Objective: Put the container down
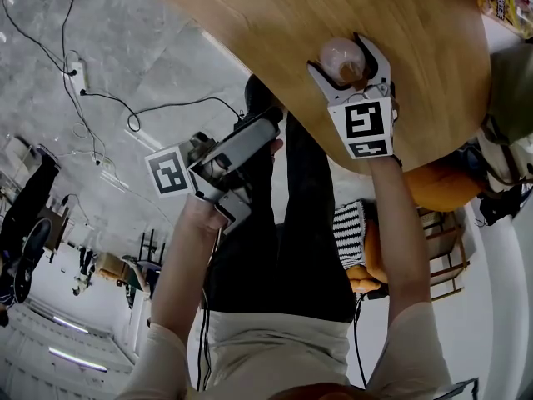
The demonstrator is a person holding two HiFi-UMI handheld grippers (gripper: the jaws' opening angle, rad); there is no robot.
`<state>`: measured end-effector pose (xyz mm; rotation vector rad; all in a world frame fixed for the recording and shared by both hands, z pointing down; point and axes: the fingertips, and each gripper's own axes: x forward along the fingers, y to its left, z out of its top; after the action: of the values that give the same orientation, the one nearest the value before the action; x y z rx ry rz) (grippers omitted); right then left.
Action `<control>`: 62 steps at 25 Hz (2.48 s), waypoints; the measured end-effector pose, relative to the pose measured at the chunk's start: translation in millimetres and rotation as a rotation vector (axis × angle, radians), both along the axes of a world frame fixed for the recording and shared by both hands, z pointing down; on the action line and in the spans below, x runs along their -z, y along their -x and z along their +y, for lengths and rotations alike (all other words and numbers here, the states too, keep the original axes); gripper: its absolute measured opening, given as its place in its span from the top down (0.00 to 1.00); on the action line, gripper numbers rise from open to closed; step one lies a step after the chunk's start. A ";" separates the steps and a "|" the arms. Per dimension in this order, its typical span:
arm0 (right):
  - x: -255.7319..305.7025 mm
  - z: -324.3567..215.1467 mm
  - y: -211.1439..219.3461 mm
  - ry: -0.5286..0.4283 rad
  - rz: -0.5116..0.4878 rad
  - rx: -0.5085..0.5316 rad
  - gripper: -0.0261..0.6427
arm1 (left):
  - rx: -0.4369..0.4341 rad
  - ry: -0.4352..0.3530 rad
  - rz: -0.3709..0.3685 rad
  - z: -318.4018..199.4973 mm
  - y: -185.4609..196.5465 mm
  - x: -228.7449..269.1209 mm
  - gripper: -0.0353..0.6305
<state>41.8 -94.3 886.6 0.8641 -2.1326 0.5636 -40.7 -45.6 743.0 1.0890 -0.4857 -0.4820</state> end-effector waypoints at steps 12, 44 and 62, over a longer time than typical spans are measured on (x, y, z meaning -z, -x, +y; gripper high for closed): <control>3.1 7.8 -3.2 -0.005 -0.018 -0.046 0.32 | -0.001 -0.017 -0.002 13.4 10.4 5.4 0.49; 535.6 103.6 -34.3 -0.248 -0.177 -0.396 0.75 | -0.439 -0.733 -0.511 36.0 34.9 411.8 0.76; 701.5 190.1 -38.3 -0.445 -0.162 -0.362 0.89 | -0.484 -1.139 -0.972 87.7 35.2 545.4 0.87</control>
<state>80.0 95.9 185.0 1.5171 -2.3029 0.3443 -76.0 42.1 197.5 2.4890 -0.7722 0.3305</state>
